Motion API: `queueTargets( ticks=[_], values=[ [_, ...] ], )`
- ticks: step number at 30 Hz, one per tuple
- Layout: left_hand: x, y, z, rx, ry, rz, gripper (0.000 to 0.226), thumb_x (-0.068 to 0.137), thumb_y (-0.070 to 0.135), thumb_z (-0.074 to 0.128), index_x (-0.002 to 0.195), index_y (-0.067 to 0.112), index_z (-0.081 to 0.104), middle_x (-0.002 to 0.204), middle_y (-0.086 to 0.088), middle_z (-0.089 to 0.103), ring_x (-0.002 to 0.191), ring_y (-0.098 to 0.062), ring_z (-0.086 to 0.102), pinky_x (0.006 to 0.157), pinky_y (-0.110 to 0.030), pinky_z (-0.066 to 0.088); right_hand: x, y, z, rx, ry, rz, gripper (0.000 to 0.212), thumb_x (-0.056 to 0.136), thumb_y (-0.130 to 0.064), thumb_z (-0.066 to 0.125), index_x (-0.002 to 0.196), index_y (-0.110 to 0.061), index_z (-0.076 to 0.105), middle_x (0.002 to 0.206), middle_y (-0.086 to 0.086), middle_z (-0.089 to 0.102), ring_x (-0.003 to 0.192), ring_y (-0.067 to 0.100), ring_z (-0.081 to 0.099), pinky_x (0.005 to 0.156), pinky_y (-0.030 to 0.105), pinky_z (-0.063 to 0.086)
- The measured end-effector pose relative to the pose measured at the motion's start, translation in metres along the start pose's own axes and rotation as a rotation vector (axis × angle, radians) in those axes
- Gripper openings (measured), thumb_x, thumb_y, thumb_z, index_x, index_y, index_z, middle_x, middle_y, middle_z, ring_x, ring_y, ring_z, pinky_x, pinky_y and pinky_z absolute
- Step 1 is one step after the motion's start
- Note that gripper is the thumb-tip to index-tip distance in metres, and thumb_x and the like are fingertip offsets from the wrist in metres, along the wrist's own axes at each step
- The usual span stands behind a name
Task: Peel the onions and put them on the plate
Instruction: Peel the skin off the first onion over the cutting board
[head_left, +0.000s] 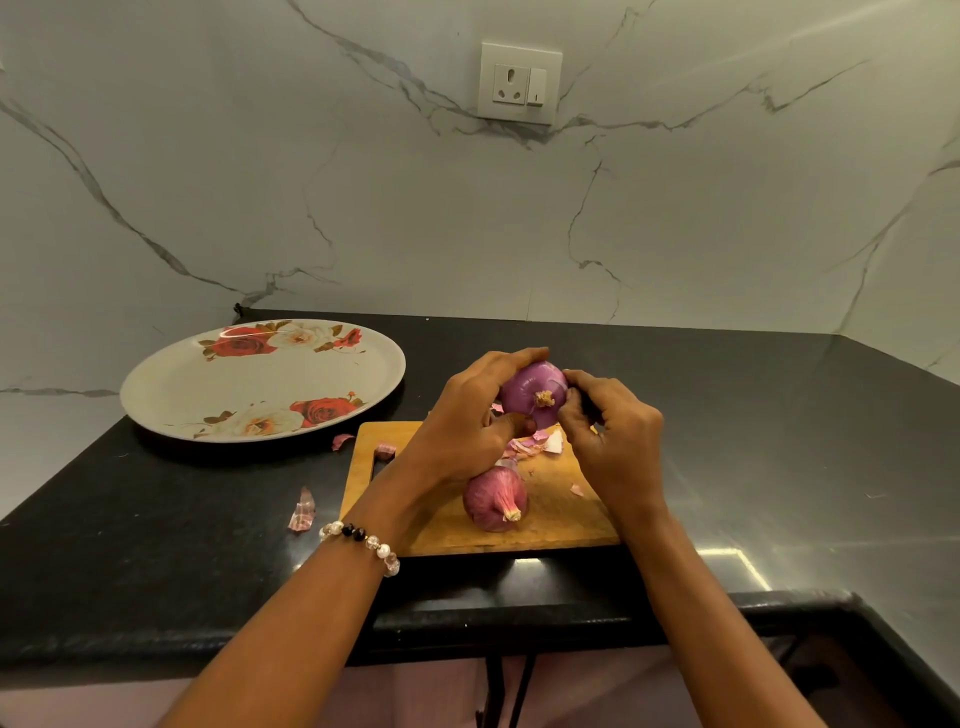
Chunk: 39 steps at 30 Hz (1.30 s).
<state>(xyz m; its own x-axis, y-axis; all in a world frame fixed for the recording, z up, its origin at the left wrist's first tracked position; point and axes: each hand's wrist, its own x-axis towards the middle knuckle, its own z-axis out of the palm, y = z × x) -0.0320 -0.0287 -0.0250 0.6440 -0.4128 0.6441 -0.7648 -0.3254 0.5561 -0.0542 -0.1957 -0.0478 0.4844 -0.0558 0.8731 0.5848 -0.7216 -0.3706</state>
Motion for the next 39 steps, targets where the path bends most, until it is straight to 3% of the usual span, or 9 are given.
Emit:
queueTargets(
  ticks=[3, 7, 10, 15, 19, 26, 32, 39],
  values=[
    [0.001, 0.0, 0.001, 0.004, -0.014, -0.002, 0.066, 0.08, 0.002, 0.07, 0.138, 0.014, 0.042, 0.132, -0.008, 0.051, 0.112, -0.015, 0.05, 0.086, -0.005, 0.044, 0.0, -0.001, 0.0, 0.001, 0.011, -0.004, 0.038, 0.092, -0.025, 0.053, 0.104, 0.006, 0.071, 0.087, 0.016, 0.072, 0.077, 0.014, 0.061, 0.075, 0.001, 0.043],
    [0.001, 0.0, 0.001, -0.007, -0.019, -0.009, 0.065, 0.08, 0.002, 0.071, 0.138, 0.013, 0.042, 0.132, -0.008, 0.051, 0.113, -0.016, 0.05, 0.087, -0.007, 0.045, 0.0, 0.0, 0.002, -0.053, 0.03, -0.007, 0.027, 0.091, -0.015, 0.061, 0.104, 0.005, 0.071, 0.086, 0.016, 0.072, 0.076, 0.017, 0.063, 0.07, 0.004, 0.041],
    [0.002, 0.0, 0.0, -0.017, -0.02, -0.016, 0.065, 0.079, 0.001, 0.071, 0.137, 0.013, 0.043, 0.132, -0.008, 0.051, 0.113, -0.015, 0.05, 0.087, -0.007, 0.045, 0.0, -0.002, 0.001, -0.029, 0.043, 0.009, 0.033, 0.093, -0.022, 0.054, 0.102, 0.004, 0.072, 0.085, 0.014, 0.072, 0.075, 0.014, 0.062, 0.068, 0.001, 0.045],
    [0.002, 0.0, 0.0, -0.029, -0.028, -0.009, 0.067, 0.078, 0.002, 0.072, 0.137, 0.013, 0.043, 0.132, -0.006, 0.051, 0.112, -0.013, 0.05, 0.086, -0.007, 0.046, 0.001, 0.002, -0.003, 0.088, 0.073, 0.129, 0.019, 0.091, -0.009, 0.056, 0.096, -0.003, 0.073, 0.079, 0.003, 0.07, 0.062, 0.015, 0.065, 0.056, 0.023, 0.056],
    [0.002, -0.001, 0.0, -0.019, 0.0, -0.008, 0.067, 0.078, 0.004, 0.074, 0.137, 0.013, 0.043, 0.131, -0.006, 0.051, 0.113, -0.015, 0.051, 0.087, -0.011, 0.048, 0.002, 0.001, -0.004, 0.182, 0.056, 0.215, 0.015, 0.095, -0.004, 0.06, 0.103, -0.004, 0.073, 0.079, 0.005, 0.071, 0.058, 0.012, 0.066, 0.055, 0.019, 0.054],
    [0.004, -0.001, 0.0, -0.025, 0.048, -0.004, 0.066, 0.077, 0.003, 0.074, 0.136, 0.011, 0.044, 0.131, -0.007, 0.05, 0.113, -0.015, 0.05, 0.088, -0.01, 0.047, 0.004, -0.003, -0.004, 0.333, -0.04, 0.282, 0.033, 0.091, -0.025, 0.065, 0.116, -0.004, 0.07, 0.096, 0.009, 0.073, 0.072, 0.018, 0.071, 0.062, 0.026, 0.06],
    [0.003, -0.003, 0.0, -0.034, 0.038, 0.01, 0.065, 0.078, 0.003, 0.073, 0.136, 0.011, 0.044, 0.13, -0.008, 0.051, 0.114, -0.018, 0.051, 0.089, -0.016, 0.05, 0.006, 0.001, -0.005, 0.389, -0.012, 0.343, 0.016, 0.095, -0.005, 0.061, 0.108, -0.004, 0.071, 0.085, 0.011, 0.073, 0.066, 0.018, 0.071, 0.061, 0.026, 0.059],
    [0.002, -0.002, -0.001, -0.134, 0.025, -0.022, 0.065, 0.079, 0.001, 0.072, 0.136, 0.013, 0.044, 0.13, 0.0, 0.048, 0.115, -0.018, 0.053, 0.088, -0.016, 0.05, 0.01, -0.001, -0.009, 0.613, 0.059, 0.577, 0.015, 0.093, -0.003, 0.062, 0.105, -0.007, 0.071, 0.088, 0.017, 0.073, 0.063, 0.018, 0.07, 0.059, 0.024, 0.058]
  ],
)
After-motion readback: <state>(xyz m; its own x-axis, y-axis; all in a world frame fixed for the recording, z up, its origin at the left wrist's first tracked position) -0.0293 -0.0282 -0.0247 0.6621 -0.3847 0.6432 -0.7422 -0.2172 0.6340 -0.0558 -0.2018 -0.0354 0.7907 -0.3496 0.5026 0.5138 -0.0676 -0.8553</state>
